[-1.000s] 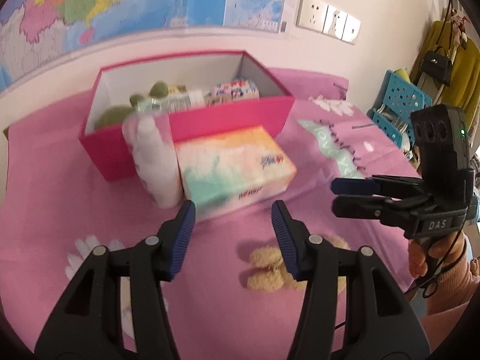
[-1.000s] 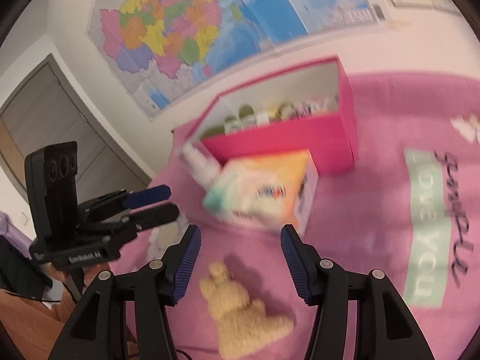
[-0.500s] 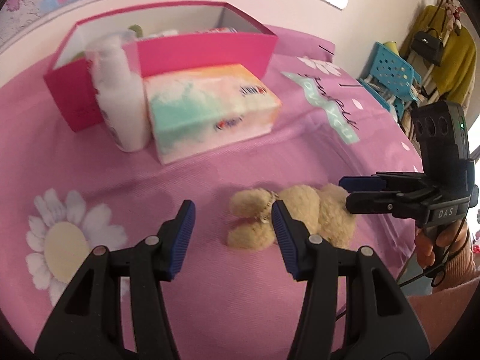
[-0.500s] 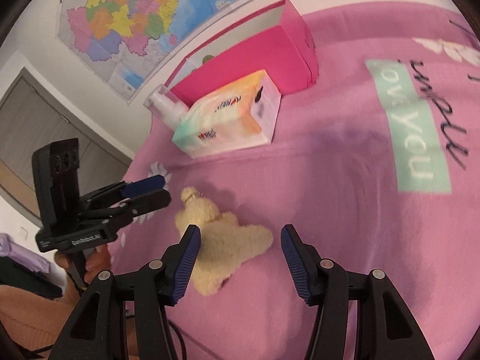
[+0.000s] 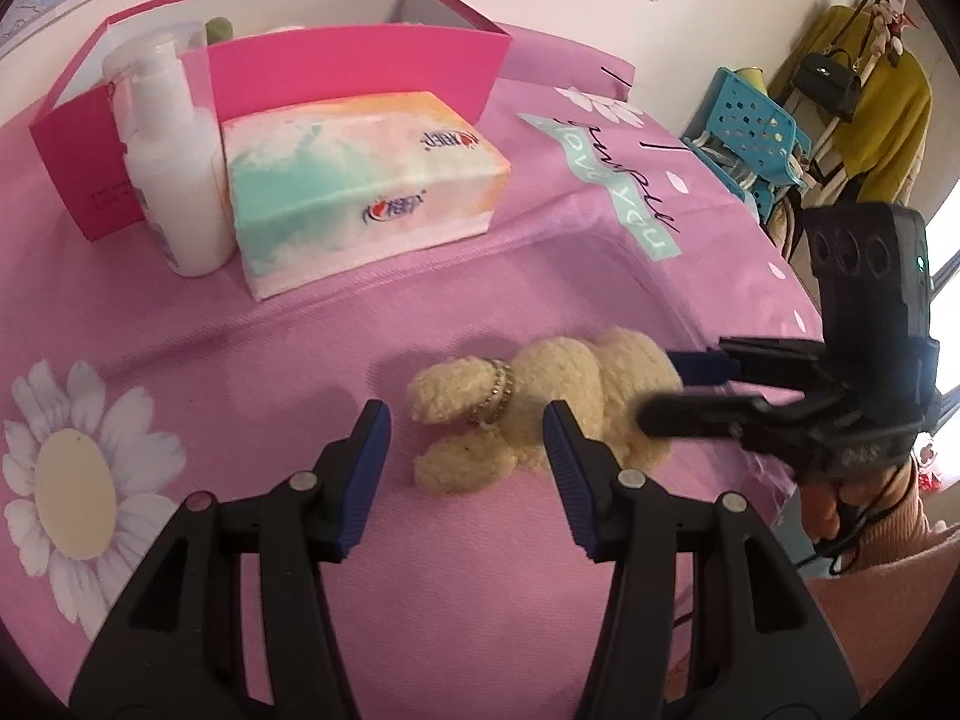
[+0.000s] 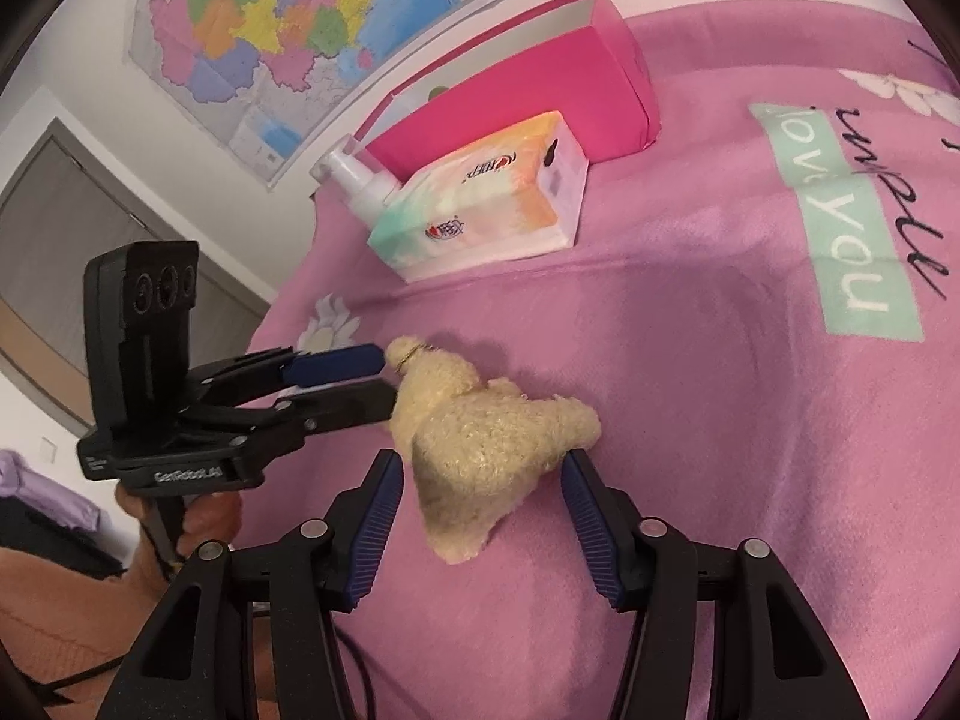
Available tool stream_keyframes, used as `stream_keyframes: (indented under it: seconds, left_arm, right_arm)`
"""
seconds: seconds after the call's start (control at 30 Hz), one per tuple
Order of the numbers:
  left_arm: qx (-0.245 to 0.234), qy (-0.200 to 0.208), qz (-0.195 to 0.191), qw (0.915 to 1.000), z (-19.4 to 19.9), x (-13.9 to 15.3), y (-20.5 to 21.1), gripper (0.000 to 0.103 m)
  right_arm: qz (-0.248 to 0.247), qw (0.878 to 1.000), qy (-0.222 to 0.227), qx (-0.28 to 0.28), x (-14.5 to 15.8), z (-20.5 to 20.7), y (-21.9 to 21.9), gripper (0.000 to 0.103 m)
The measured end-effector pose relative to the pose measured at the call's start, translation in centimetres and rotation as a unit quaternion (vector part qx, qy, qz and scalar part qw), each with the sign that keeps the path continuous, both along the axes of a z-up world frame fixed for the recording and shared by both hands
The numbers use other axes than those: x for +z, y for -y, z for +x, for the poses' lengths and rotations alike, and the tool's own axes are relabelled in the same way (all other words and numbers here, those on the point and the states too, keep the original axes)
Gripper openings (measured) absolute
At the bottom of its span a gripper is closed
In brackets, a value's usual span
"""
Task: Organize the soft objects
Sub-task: 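Move the right gripper to the beige plush bear and grasp it, then lift the plush bear with the right gripper and carry it over the pink box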
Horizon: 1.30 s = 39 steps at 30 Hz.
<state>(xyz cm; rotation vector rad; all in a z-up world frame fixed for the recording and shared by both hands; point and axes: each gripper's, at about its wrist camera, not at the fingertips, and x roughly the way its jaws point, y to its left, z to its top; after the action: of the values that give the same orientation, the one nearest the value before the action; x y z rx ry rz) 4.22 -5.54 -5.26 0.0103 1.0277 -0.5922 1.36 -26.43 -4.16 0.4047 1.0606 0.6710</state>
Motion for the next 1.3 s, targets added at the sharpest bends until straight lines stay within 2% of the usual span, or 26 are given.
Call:
stream_keyframes:
  seconds: [0.1, 0.33, 0.57, 0.73, 0.93, 1.03, 1.17, 1.3]
  left_arm:
    - [-0.009, -0.003, 0.002, 1.0000, -0.2, -0.2, 0.4, 0.055]
    - [-0.012, -0.003, 0.010, 0.9999, -0.4, -0.4, 1.2, 0.058]
    - [-0.006, -0.028, -0.002, 0.9996, -0.2, -1.1, 1.0, 0.058]
    - [-0.012, -0.029, -0.007, 0.9995, -0.5, -0.9, 1.3, 0.058]
    - [-0.015, -0.030, -0.036, 0.9988, -0.5, 0.0, 1.3, 0.040]
    - [-0.017, -0.020, -0.031, 0.9992, -0.7, 0.5, 1.7, 0.040]
    - [-0.019, -0.014, -0.024, 0.9994, -0.8, 0.6, 2.0, 0.040]
    - [-0.005, -0.032, -0.011, 0.9994, -0.4, -0.5, 1.4, 0.040]
  right_arm:
    - [-0.009, 1.000, 0.013, -0.008, 0.2, 0.2, 0.0, 0.041]
    - [-0.033, 0.999, 0.042, -0.012, 0.6, 1.0, -0.2, 0.038]
    - [-0.021, 0.999, 0.043, -0.017, 0.5, 1.3, 0.1, 0.035]
    - [-0.011, 0.999, 0.038, -0.021, 0.4, 1.3, 0.3, 0.034]
    - [-0.002, 0.999, 0.037, -0.028, 0.4, 1.4, 0.6, 0.033]
    - [0.019, 0.999, 0.034, -0.022, 0.7, 1.2, 0.7, 0.031]
    - [0.012, 0.999, 0.048, -0.017, 1.3, 1.3, 0.3, 0.031]
    - [0.007, 0.999, 0.044, -0.022, 1.0, 1.5, 0.5, 0.031]
